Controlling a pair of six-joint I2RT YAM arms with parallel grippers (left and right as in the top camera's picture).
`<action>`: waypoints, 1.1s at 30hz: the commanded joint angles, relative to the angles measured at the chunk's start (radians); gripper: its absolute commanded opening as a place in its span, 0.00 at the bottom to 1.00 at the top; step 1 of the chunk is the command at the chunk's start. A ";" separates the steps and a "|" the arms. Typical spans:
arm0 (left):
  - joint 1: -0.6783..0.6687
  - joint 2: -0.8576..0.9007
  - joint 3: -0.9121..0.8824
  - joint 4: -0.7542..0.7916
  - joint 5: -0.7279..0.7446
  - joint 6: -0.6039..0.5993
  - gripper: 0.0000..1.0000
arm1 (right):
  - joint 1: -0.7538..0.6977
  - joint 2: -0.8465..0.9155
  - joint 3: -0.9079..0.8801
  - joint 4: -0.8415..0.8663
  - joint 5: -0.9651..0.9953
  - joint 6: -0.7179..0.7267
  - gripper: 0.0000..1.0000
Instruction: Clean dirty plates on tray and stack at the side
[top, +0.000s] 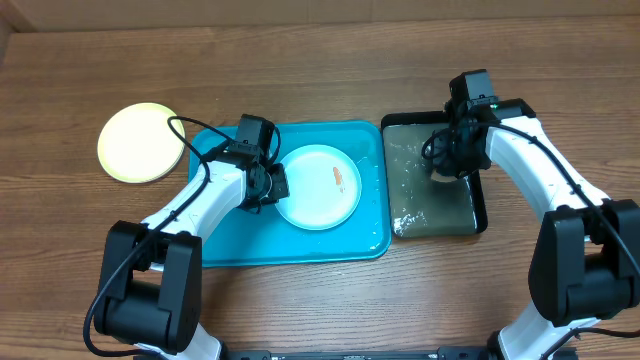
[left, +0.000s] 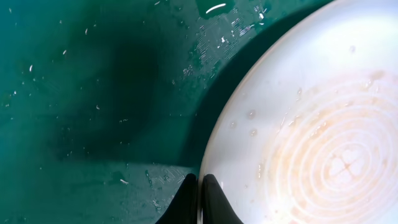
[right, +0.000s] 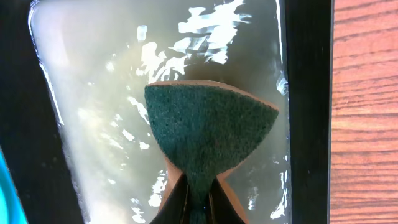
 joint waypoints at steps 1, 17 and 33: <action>0.006 0.011 -0.006 -0.018 -0.038 -0.092 0.04 | 0.019 -0.022 0.025 -0.010 0.002 -0.035 0.04; 0.031 0.011 -0.006 -0.044 -0.044 -0.158 0.04 | 0.106 -0.022 0.025 -0.036 0.137 -0.068 0.04; 0.031 0.011 -0.006 -0.041 -0.044 -0.150 0.04 | 0.105 -0.019 0.080 -0.143 0.126 -0.058 0.04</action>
